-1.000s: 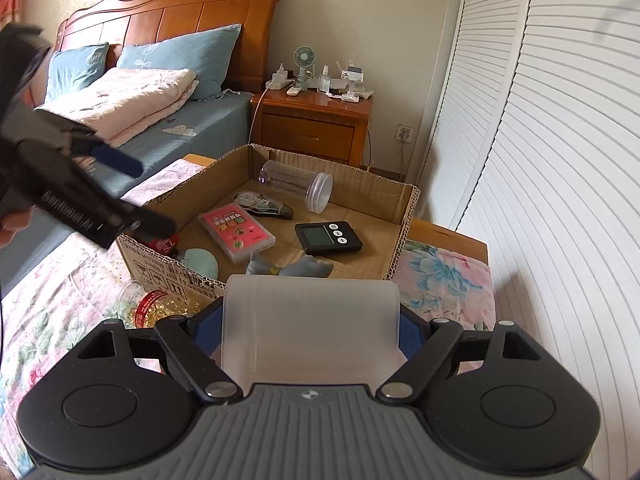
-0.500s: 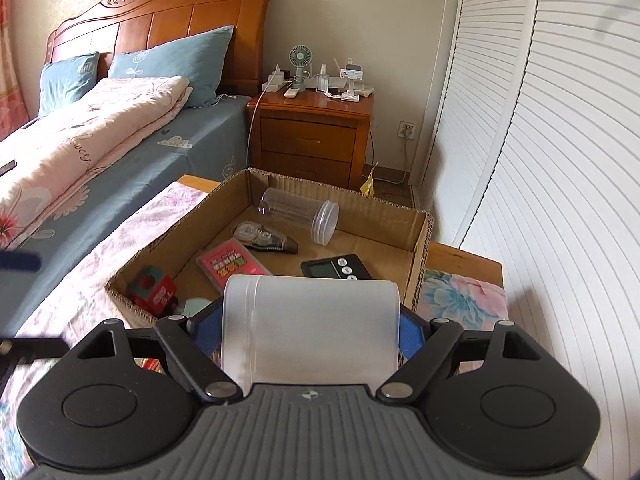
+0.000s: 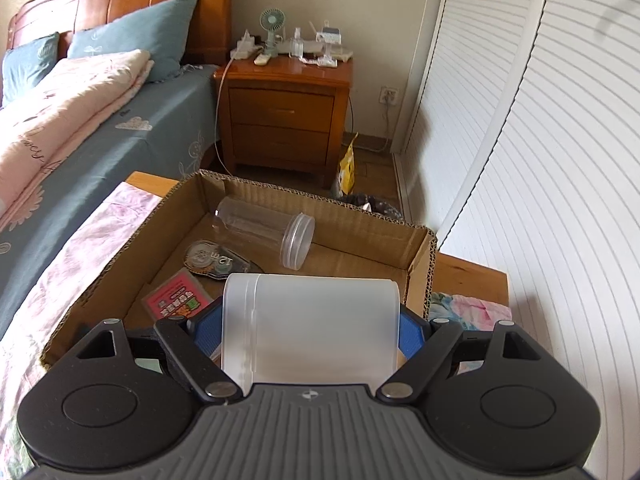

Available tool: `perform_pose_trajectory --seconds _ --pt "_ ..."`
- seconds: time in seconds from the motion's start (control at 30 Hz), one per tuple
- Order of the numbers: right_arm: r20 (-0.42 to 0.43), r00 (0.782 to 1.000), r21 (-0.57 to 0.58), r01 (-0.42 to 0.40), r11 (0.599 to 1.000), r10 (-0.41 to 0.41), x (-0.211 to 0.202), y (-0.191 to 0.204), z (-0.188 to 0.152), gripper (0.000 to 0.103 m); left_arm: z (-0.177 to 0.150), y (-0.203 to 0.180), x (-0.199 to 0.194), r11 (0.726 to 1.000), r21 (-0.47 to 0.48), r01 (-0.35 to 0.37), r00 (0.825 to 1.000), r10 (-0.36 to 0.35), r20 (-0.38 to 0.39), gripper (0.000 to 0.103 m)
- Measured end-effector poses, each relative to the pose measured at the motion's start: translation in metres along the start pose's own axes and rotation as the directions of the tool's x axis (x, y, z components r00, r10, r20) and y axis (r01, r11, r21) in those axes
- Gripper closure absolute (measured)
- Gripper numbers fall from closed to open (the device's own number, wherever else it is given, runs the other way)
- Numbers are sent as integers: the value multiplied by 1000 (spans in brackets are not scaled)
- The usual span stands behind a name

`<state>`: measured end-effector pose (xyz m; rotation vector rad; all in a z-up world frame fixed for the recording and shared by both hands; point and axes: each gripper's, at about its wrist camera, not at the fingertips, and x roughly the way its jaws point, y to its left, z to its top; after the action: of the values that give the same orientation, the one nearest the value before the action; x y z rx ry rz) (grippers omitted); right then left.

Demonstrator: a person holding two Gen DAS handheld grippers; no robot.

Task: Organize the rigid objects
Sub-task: 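Carry the white container into the box and open the right tool, then move the right tool to the red-button cube while the left tool grasps the gold capsule bottle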

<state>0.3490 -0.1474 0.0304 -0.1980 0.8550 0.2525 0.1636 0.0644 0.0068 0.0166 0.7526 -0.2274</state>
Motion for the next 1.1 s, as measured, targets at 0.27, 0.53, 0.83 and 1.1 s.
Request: perform_pose_trajectory --seconds 0.27,0.53,0.83,1.1 --pt "-15 1000 3 -3 1000 3 8 0 -6 5 1 8 5 1000 -22 -5 1000 5 -6 3" --pt "47 999 24 -13 1000 11 -24 -6 -8 0 2 0 3 1000 -8 -3 1000 3 -2 3" --pt "84 996 34 -36 999 33 -69 8 -51 0 0 -1 0 999 -20 -34 999 34 -2 3" --pt "106 989 5 -106 994 105 -85 32 -120 0 -7 2 7 997 -24 -70 997 70 -18 3"
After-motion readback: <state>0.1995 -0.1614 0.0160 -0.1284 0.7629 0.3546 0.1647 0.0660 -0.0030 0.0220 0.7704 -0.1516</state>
